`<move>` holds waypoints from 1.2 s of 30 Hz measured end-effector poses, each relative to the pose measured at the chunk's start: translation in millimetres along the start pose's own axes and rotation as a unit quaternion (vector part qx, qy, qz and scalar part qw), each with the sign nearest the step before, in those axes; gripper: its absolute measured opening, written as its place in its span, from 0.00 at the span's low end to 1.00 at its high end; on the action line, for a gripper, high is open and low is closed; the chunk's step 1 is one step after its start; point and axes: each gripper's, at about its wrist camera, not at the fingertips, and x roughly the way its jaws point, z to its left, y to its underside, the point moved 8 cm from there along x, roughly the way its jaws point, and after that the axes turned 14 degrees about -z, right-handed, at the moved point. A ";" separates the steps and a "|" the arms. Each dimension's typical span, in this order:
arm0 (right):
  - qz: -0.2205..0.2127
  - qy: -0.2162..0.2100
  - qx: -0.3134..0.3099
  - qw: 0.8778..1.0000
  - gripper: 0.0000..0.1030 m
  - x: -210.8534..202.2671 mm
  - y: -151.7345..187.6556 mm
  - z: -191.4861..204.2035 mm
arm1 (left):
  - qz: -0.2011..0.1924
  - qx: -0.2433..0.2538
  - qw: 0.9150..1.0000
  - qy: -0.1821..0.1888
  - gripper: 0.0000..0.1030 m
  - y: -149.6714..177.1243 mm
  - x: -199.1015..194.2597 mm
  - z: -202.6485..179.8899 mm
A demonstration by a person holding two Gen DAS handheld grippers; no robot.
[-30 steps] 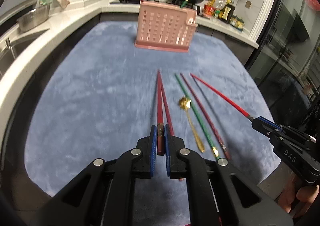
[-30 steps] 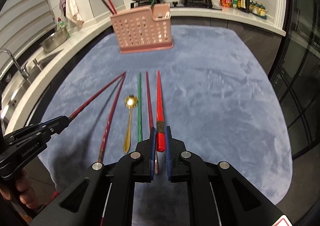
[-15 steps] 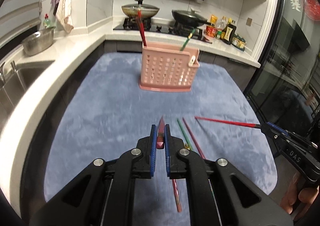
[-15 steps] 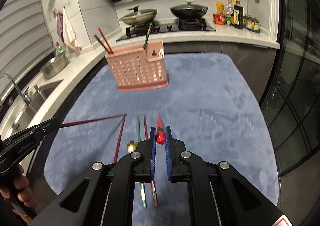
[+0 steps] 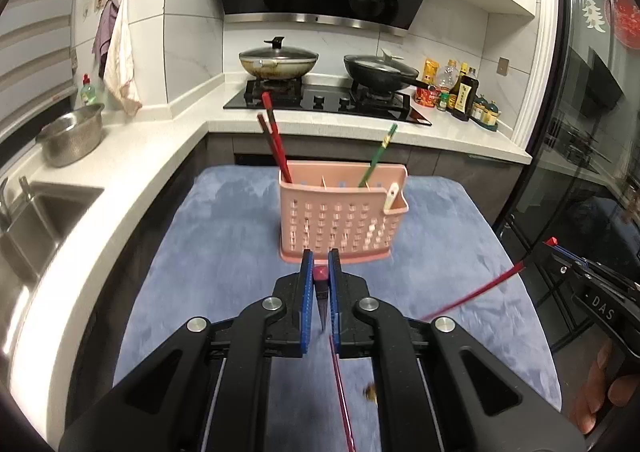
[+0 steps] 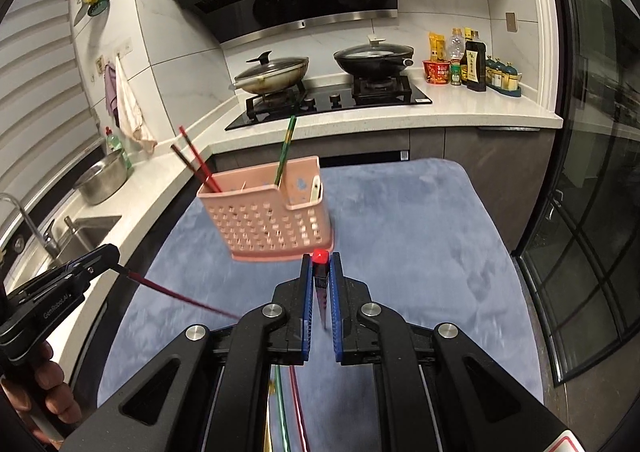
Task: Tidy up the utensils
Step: 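Lift and carry both chopsticks over the pink holder with both tools, then lower the chopsticks into the holder and open both tools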
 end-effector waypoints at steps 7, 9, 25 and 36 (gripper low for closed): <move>-0.018 -0.006 -0.009 1.000 0.07 24.7 -30.7 6.9 | -0.016 0.001 1.000 -0.003 0.07 -28.9 26.3 -4.5; -0.020 -0.010 -0.006 1.000 0.07 31.9 -41.2 9.0 | -0.019 -0.004 1.000 0.001 0.07 -40.2 32.8 -3.9; -0.089 -0.075 0.013 0.993 0.07 54.9 -156.7 56.3 | -0.098 -0.025 0.995 0.016 0.07 -165.4 51.3 6.5; -0.107 -0.063 0.018 0.992 0.07 103.7 -189.4 65.6 | -0.117 -0.031 0.993 -0.008 0.07 -198.2 90.5 19.2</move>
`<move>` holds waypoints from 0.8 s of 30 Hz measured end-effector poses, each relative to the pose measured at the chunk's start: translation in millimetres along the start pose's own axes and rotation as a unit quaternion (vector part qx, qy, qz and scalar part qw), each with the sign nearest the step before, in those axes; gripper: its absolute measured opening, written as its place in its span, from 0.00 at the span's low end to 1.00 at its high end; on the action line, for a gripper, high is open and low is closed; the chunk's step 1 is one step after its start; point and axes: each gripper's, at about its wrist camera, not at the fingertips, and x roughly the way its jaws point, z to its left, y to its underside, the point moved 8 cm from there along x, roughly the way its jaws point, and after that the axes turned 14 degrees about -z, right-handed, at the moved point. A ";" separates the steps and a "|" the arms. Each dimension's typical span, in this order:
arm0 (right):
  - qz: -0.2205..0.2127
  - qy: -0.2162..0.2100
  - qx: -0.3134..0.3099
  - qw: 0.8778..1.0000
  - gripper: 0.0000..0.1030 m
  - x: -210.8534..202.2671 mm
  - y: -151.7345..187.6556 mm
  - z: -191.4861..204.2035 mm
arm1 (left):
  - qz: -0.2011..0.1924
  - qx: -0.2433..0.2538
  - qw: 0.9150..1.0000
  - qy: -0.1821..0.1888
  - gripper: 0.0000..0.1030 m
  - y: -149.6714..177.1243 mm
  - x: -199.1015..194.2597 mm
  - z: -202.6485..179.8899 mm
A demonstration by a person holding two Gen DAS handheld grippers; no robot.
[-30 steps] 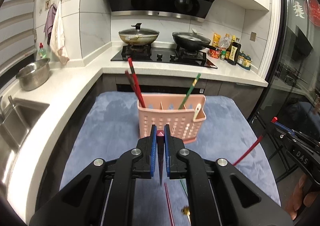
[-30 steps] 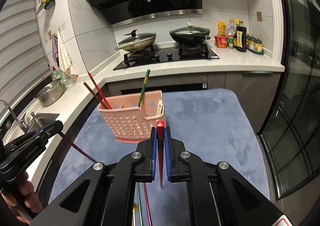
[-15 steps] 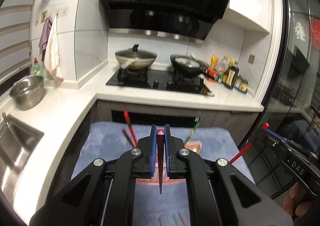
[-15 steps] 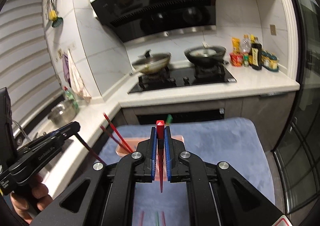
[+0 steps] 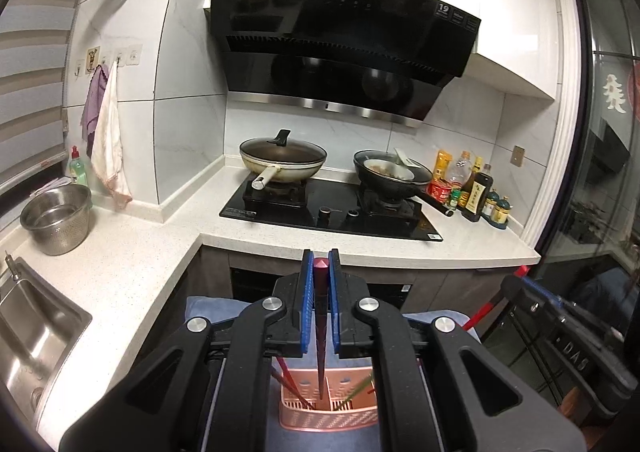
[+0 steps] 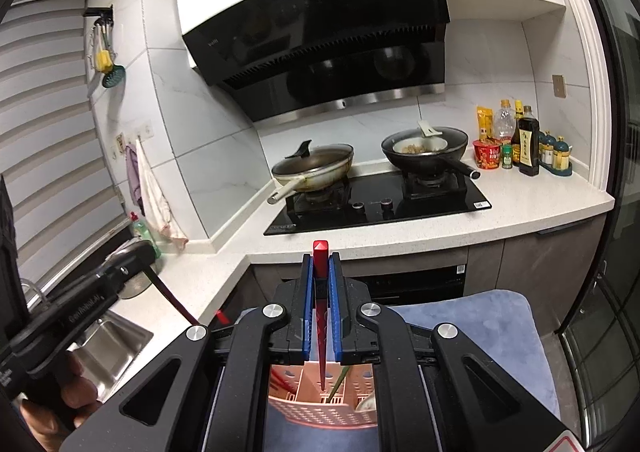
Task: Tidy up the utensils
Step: 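Lower the chopsticks into the holder and open both tools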
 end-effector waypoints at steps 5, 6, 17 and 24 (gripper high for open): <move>0.034 0.005 0.007 0.999 0.07 25.8 25.1 -9.2 | 0.014 0.007 1.000 -0.010 0.07 17.5 15.2 4.7; 0.039 0.006 0.006 0.999 0.07 29.3 30.1 -10.1 | 0.019 0.008 1.000 -0.010 0.07 23.4 18.4 5.3; 0.088 0.015 -0.002 0.996 0.07 53.5 77.7 -21.1 | 0.056 0.013 0.998 -0.020 0.07 64.7 39.3 9.4; 0.104 0.017 -0.002 0.994 0.07 60.8 90.7 -22.9 | 0.071 0.018 0.997 -0.023 0.07 79.3 46.7 8.5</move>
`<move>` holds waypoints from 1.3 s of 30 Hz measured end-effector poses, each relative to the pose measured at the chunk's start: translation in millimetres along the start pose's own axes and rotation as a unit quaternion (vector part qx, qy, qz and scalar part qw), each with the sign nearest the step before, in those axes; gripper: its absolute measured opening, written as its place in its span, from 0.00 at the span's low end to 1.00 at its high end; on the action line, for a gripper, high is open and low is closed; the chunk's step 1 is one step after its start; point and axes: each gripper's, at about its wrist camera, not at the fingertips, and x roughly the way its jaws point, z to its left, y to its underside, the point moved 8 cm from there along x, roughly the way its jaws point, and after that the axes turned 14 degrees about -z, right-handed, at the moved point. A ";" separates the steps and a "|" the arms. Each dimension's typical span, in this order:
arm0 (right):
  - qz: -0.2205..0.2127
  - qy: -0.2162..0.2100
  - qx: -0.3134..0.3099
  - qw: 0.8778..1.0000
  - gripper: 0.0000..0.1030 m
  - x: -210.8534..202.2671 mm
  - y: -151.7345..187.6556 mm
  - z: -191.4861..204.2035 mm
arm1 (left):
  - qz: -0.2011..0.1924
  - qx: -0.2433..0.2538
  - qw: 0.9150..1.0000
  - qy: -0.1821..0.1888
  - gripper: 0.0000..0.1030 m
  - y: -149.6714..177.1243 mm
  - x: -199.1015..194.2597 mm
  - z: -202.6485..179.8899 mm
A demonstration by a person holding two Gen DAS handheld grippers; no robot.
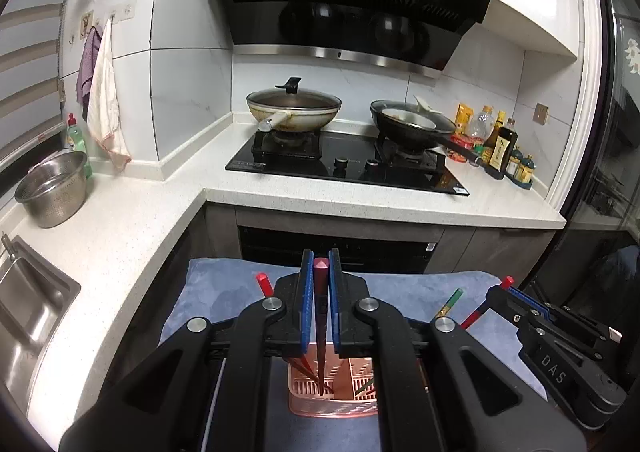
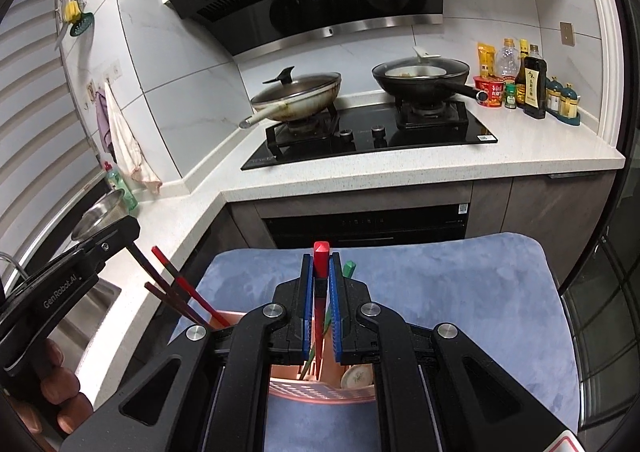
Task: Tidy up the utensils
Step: 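Lower the chopsticks into the holder and open both tools, then move both tools back over the remaining chopsticks on the mat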
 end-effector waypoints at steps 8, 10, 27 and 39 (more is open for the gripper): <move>0.000 0.009 -0.007 1.000 0.19 0.6 4.6 0.3 | 0.000 0.006 1.000 -0.010 0.18 8.0 3.4 2.8; 0.000 0.008 -0.008 1.000 0.26 0.2 4.4 0.8 | 0.001 0.000 1.000 -0.014 0.30 7.9 3.7 5.3; -0.015 -0.001 -0.024 1.000 0.29 -44.3 6.8 5.9 | -0.005 0.015 1.000 -0.022 0.37 14.4 -38.8 5.4; 0.010 0.000 -0.045 0.999 0.29 -95.0 59.9 6.2 | 0.026 0.007 0.999 -0.020 0.37 68.1 -87.6 12.9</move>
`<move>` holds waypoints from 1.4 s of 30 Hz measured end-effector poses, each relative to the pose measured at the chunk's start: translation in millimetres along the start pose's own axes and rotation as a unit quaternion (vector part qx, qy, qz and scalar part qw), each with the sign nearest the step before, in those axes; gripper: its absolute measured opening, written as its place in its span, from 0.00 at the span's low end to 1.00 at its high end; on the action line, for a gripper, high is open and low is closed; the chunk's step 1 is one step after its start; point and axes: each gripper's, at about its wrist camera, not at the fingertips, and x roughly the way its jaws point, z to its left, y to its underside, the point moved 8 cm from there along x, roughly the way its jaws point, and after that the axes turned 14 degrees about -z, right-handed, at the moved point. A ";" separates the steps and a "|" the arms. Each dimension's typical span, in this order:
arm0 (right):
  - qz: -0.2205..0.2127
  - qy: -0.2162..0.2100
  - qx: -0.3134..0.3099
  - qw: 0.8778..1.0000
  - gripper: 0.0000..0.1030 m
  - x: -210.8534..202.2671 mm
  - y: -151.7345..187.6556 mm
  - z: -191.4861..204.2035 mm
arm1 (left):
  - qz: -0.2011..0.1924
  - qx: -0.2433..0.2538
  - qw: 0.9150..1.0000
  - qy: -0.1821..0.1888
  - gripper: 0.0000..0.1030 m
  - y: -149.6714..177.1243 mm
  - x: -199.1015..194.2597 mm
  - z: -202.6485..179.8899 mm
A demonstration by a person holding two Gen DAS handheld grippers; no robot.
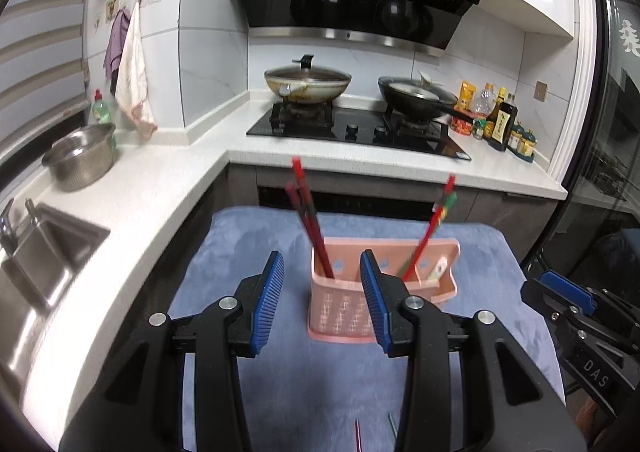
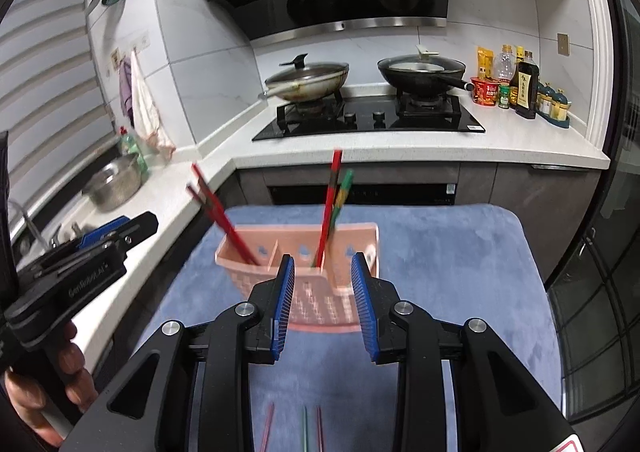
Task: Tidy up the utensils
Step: 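Move both tools back over the remaining chopsticks on the mat, then grasp a dark red chopstick with the right tool while the left tool grasps another dark red chopstick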
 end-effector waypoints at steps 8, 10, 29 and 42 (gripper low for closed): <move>0.028 0.016 -0.033 0.999 0.29 -47.3 63.6 1.1 | 0.031 -0.001 1.000 -0.002 0.37 59.2 -38.3 3.9; 0.038 0.018 -0.040 0.998 0.29 -58.2 82.8 0.8 | 0.043 -0.010 0.999 0.002 0.37 75.8 -47.4 5.4; 0.144 0.034 -0.022 0.989 0.29 -120.8 238.2 -10.1 | 0.141 0.009 0.990 0.009 0.37 219.5 -111.1 6.4; 0.170 0.035 -0.013 0.985 0.25 -130.8 278.4 -10.3 | 0.187 0.021 0.982 0.020 0.37 270.8 -137.0 2.2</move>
